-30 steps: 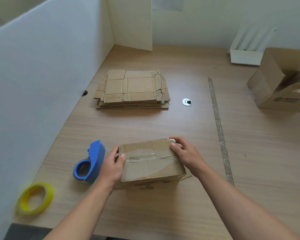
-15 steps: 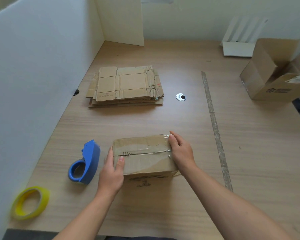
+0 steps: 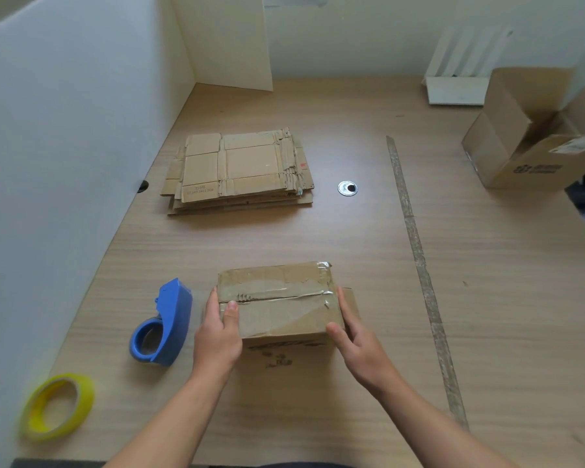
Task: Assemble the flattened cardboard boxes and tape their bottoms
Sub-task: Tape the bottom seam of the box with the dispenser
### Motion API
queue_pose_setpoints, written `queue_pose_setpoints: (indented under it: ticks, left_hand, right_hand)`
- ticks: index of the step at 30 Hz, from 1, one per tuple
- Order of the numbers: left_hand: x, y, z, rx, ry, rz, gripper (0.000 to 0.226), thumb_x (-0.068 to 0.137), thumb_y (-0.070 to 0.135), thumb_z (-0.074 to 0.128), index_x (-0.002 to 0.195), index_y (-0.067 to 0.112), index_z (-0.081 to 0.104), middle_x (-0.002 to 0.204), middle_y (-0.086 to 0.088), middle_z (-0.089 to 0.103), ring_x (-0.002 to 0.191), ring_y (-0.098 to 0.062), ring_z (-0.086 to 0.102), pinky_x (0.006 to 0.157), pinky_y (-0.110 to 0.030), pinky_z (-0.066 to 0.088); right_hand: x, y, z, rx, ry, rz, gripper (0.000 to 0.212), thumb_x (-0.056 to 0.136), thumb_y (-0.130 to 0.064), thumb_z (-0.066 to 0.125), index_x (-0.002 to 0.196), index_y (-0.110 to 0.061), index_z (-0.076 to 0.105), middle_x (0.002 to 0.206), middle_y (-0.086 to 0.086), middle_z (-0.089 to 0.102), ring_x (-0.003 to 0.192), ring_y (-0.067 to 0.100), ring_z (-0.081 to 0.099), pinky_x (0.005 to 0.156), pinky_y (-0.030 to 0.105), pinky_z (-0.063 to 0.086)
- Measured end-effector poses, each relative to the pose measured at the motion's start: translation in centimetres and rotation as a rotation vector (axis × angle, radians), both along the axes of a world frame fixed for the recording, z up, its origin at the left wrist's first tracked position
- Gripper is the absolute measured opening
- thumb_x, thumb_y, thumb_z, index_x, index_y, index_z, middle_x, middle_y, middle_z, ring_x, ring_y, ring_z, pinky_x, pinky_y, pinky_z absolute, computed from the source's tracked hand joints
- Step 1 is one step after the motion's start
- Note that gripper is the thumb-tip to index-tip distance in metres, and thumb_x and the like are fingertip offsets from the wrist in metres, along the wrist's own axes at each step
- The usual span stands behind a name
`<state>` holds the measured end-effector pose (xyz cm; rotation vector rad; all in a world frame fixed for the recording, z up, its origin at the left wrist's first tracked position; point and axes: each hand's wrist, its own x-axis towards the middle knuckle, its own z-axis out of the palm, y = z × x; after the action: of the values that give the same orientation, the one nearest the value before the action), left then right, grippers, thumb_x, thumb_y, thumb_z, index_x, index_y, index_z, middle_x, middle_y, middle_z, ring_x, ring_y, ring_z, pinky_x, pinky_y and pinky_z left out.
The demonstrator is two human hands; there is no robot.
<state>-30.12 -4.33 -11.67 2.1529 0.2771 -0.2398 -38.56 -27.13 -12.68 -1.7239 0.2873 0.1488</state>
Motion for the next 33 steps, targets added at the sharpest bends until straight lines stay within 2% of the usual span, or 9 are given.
queue_pose_setpoints:
  ticks: [9,14,20,23,26,28,29,31,33]
  left_hand:
    - [-0.7,1.7,1.2,-0.398,0.030,-0.134,0.054,0.102,0.028,0.053,0.152,0.036,0.034,0.141,0.025,0.051,0.130,0.007,0.046,0.112,-0.029,0.035]
    - [-1.5,2.0,2.0,-0.287,-0.088,-0.243,0.076,0.089,0.047,0.066,0.154,0.027,0.032,0.150,0.019,0.044,0.133,0.008,0.043,0.112,-0.025,0.035]
    - [-1.0,-0.2,4.4,-0.229,-0.405,-0.236,0.056,0.091,0.038,0.058,0.143,0.033,0.040,0.146,0.014,0.046,0.138,0.000,0.041,0.114,-0.019,0.033]
    - [-0.2,-1.0,5.9,-0.217,-0.486,-0.153,0.050,0.093,0.046,0.053,0.140,0.034,0.041,0.142,0.016,0.049,0.133,0.004,0.044,0.110,-0.013,0.034]
    - [1.1,-1.3,7.5,-0.194,-0.465,-0.033,0.064,0.089,0.061,0.049,0.143,0.028,0.046,0.131,0.021,0.058,0.113,0.015,0.055,0.095,-0.005,0.042]
    - [1.7,-1.5,8.1,-0.175,-0.486,0.011,0.060,0.090,0.058,0.050,0.141,0.027,0.051,0.100,0.042,0.063,0.081,0.024,0.056,0.075,0.003,0.040]
    - [1.9,-1.8,8.3,-0.186,-0.480,0.033,0.058,0.089,0.056,0.051,0.140,0.028,0.053,0.088,0.042,0.062,0.075,0.021,0.055,0.072,0.002,0.042]
    - [2.0,-2.5,8.6,-0.238,-0.444,0.094,0.058,0.087,0.054,0.053,0.138,0.027,0.057,0.100,0.028,0.068,0.089,0.011,0.063,0.083,-0.013,0.052]
    - [1.8,-3.4,8.5,-0.259,-0.429,0.123,0.058,0.087,0.051,0.053,0.137,0.022,0.058,0.097,0.018,0.072,0.075,0.003,0.063,0.074,-0.015,0.053]
  right_hand:
    - [0.4,1.6,-0.1,-0.043,-0.036,-0.286,0.048,0.089,-0.052,0.052,0.135,-0.055,0.040,0.127,-0.049,0.041,0.118,-0.030,0.036,0.095,-0.004,0.028]
    - [1.5,0.8,0.2,0.061,-0.007,-0.509,0.051,0.090,-0.051,0.056,0.137,-0.032,0.059,0.133,-0.013,0.061,0.119,-0.006,0.054,0.090,0.001,0.039]
    - [3.6,-0.8,3.1,0.115,-0.031,-0.525,0.034,0.098,-0.049,0.049,0.121,-0.033,0.068,0.123,-0.009,0.069,0.120,0.013,0.061,0.108,0.044,0.047]
    - [4.2,-1.4,5.0,0.105,-0.091,-0.372,0.025,0.100,-0.047,0.046,0.116,-0.051,0.064,0.122,-0.023,0.067,0.118,0.002,0.060,0.105,0.037,0.048]
    - [4.1,-1.6,5.5,0.095,-0.124,-0.292,0.041,0.103,-0.030,0.050,0.144,-0.032,0.051,0.142,-0.016,0.056,0.133,0.006,0.050,0.112,0.043,0.043]
    - [4.1,-1.2,5.7,0.105,-0.145,-0.361,0.051,0.097,-0.037,0.055,0.146,-0.022,0.051,0.145,-0.011,0.054,0.134,0.006,0.048,0.112,0.043,0.043]
    - [4.2,-0.9,5.8,0.115,-0.153,-0.417,0.056,0.092,-0.042,0.058,0.143,-0.022,0.053,0.144,-0.010,0.055,0.131,0.001,0.050,0.111,0.037,0.044]
    - [4.7,-0.2,6.2,0.131,-0.159,-0.534,0.054,0.089,-0.046,0.060,0.139,-0.024,0.057,0.141,-0.013,0.056,0.118,-0.015,0.052,0.107,0.020,0.044]
    - [5.7,0.1,6.6,0.126,-0.158,-0.644,0.044,0.095,-0.040,0.060,0.137,-0.027,0.059,0.136,-0.019,0.057,0.115,-0.013,0.054,0.110,0.023,0.041]
